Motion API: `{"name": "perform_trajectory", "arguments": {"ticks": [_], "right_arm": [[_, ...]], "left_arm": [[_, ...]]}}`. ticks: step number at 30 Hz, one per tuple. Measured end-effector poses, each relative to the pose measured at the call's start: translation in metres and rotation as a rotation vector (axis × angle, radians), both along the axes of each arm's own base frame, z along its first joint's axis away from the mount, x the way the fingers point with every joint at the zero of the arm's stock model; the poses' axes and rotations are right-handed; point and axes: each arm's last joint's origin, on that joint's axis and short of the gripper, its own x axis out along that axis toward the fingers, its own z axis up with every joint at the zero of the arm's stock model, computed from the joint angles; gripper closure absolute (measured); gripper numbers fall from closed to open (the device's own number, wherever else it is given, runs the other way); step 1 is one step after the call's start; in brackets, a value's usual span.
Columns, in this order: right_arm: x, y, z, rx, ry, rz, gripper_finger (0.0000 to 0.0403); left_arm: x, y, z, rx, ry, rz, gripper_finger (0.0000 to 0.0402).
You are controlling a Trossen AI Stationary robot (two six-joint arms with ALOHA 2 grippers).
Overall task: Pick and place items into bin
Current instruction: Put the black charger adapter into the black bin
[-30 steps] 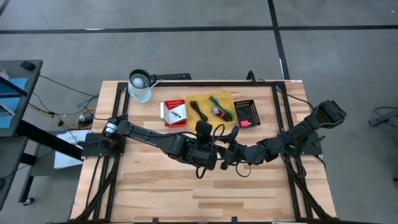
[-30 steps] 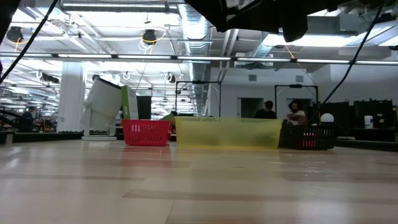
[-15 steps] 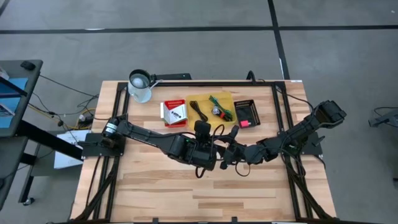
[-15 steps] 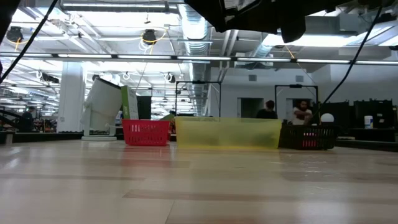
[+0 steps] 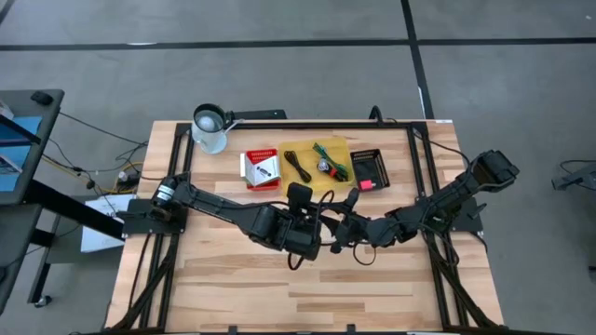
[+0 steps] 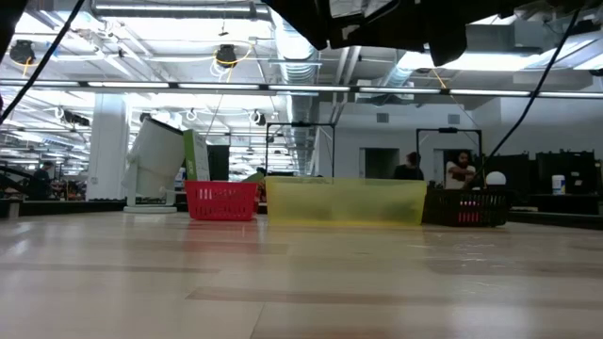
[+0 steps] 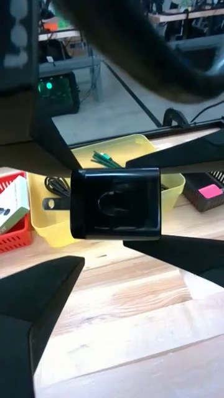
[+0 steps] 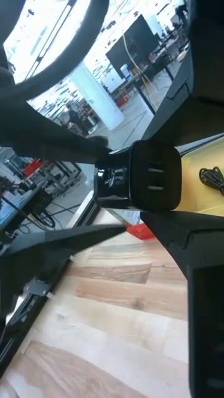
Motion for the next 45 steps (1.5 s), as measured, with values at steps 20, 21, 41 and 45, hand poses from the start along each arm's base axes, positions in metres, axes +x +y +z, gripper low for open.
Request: {"name": "perform_trajectory", "arguments": {"ticks": [20,21,41,45], "right_arm": [[0.000,-0.001,-0.001,-0.021,0.013,-0.023,0.0263],[0.000,-0.001,-0.001,-0.029,0.021,-0.026,0.0263],[-0.025,-0.063,0.021,-0.024,0.157,-0.277,0.0262],[-0.038,-0.086,0.024,0.014,0.212,-0.365,0.0262]], "left_arm": [[-0.027,-0.003,-0.002,0.140,0.016,0.193,0.0140],[-0.029,-0.002,-0.002,0.150,0.024,0.206,0.0140],[-0.053,0.010,0.030,0.100,-0.044,0.268,0.0140],[-0.060,0.013,0.041,0.082,-0.077,0.270,0.0140]]}}
